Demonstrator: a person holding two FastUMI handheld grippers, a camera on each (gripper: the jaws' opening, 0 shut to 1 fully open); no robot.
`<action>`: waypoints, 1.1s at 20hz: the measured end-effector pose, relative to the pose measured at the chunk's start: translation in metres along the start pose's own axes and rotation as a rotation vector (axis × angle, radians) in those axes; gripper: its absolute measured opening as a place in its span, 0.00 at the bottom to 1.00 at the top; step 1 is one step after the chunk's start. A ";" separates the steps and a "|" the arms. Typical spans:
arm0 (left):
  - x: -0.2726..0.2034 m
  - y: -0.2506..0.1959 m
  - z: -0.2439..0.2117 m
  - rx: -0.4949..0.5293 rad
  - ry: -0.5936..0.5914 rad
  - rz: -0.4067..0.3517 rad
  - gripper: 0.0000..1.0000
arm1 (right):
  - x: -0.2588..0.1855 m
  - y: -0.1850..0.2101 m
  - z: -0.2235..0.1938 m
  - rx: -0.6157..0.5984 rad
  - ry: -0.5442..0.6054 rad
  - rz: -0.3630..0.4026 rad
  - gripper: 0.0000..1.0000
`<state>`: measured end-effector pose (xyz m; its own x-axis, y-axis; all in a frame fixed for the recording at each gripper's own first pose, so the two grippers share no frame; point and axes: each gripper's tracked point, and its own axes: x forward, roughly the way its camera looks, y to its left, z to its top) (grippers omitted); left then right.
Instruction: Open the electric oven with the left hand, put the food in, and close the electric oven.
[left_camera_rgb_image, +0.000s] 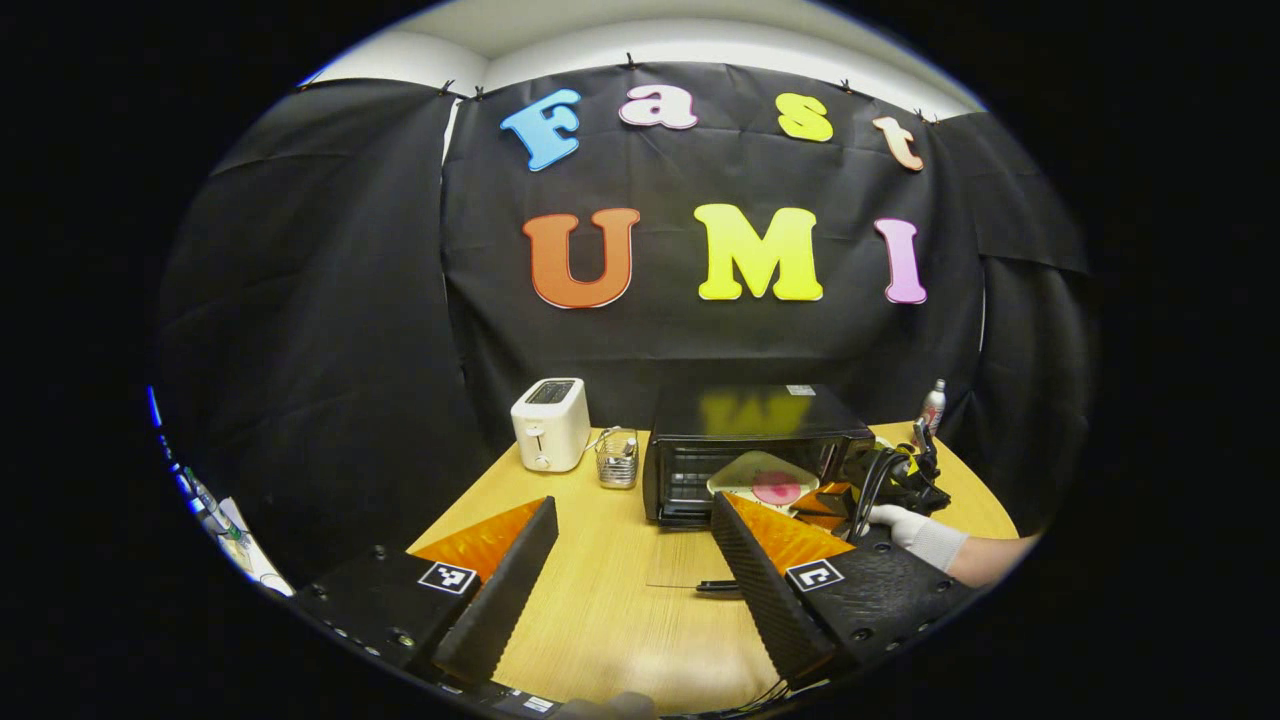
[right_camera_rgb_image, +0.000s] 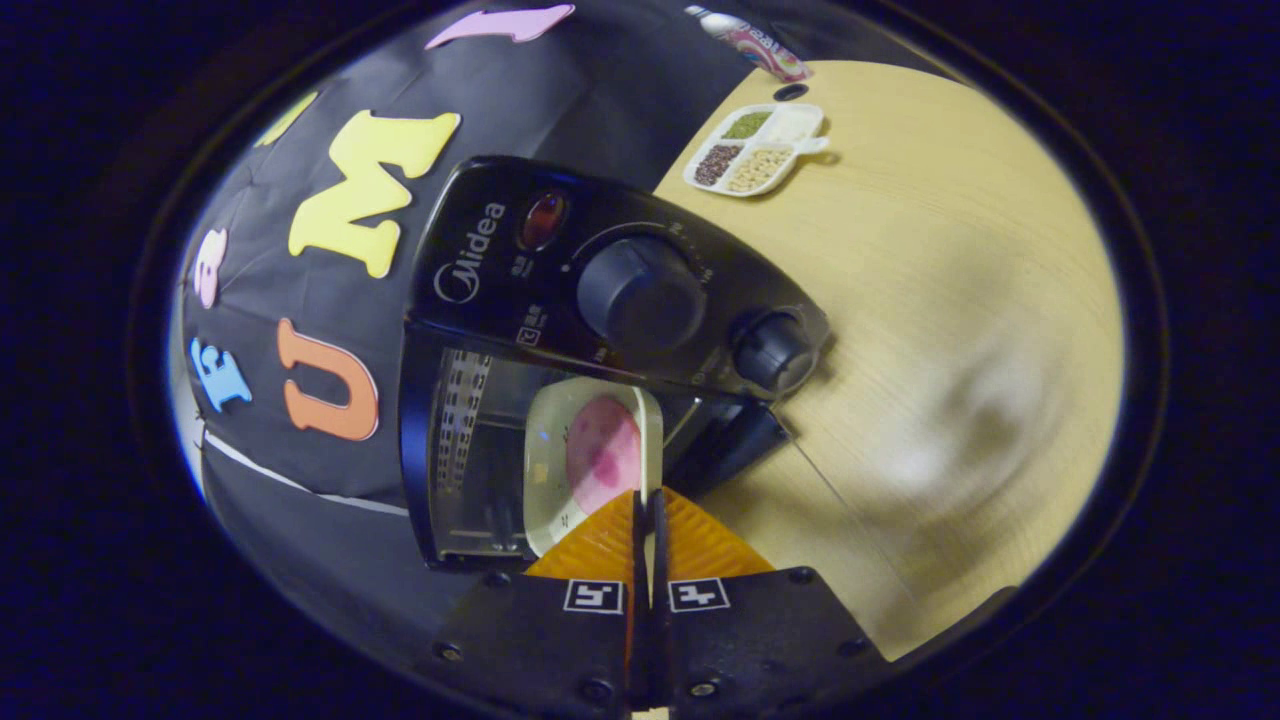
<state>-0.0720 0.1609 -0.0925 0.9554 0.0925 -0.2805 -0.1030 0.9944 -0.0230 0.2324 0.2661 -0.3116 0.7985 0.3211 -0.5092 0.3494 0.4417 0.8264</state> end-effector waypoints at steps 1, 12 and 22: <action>0.002 0.001 -0.001 -0.003 0.006 0.007 0.96 | 0.006 0.004 0.002 -0.006 -0.006 0.012 0.04; 0.010 0.002 -0.005 -0.001 0.016 0.022 0.96 | 0.012 0.027 0.021 -0.032 -0.023 0.134 0.10; 0.029 -0.028 -0.017 0.000 -0.004 -0.076 0.97 | -0.077 0.028 0.043 -0.474 -0.061 0.073 0.44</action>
<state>-0.0463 0.1351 -0.1159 0.9617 0.0165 -0.2737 -0.0297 0.9986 -0.0442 0.2016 0.2178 -0.2393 0.8448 0.3222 -0.4273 0.0408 0.7573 0.6518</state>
